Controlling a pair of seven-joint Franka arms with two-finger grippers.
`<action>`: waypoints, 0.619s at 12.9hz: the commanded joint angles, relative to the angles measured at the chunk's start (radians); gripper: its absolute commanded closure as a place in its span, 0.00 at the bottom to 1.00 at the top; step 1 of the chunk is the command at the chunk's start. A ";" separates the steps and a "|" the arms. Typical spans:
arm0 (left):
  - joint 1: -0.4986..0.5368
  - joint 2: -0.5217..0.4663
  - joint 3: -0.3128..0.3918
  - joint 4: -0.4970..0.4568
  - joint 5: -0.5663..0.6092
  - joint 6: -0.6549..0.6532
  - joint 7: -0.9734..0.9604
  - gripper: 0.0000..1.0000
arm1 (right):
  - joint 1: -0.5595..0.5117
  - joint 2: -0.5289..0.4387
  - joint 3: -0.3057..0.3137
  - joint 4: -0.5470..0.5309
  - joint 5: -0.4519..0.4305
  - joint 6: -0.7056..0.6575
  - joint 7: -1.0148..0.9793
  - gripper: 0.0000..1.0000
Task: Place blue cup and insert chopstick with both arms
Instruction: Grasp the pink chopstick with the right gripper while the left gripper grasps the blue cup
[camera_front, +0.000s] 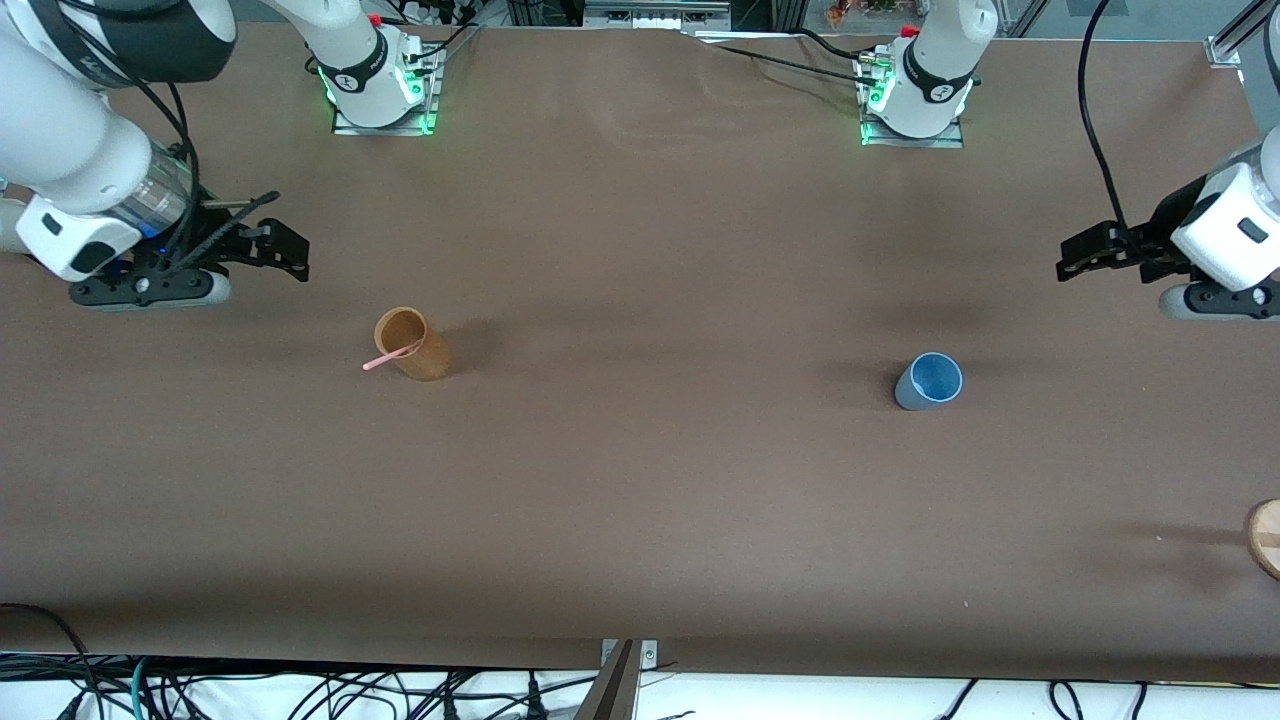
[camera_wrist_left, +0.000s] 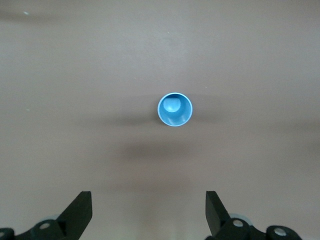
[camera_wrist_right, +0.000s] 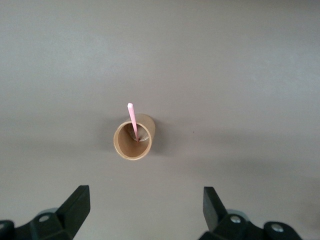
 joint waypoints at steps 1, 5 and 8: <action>0.001 0.057 -0.005 0.038 -0.050 0.033 0.002 0.00 | -0.001 -0.020 0.003 -0.120 0.013 0.134 -0.009 0.00; -0.013 0.115 -0.032 0.033 -0.045 0.102 -0.032 0.00 | 0.001 -0.014 0.020 -0.246 0.011 0.316 -0.009 0.00; -0.012 0.184 -0.083 0.013 -0.041 0.173 -0.098 0.00 | 0.002 0.018 0.031 -0.265 0.010 0.383 -0.008 0.00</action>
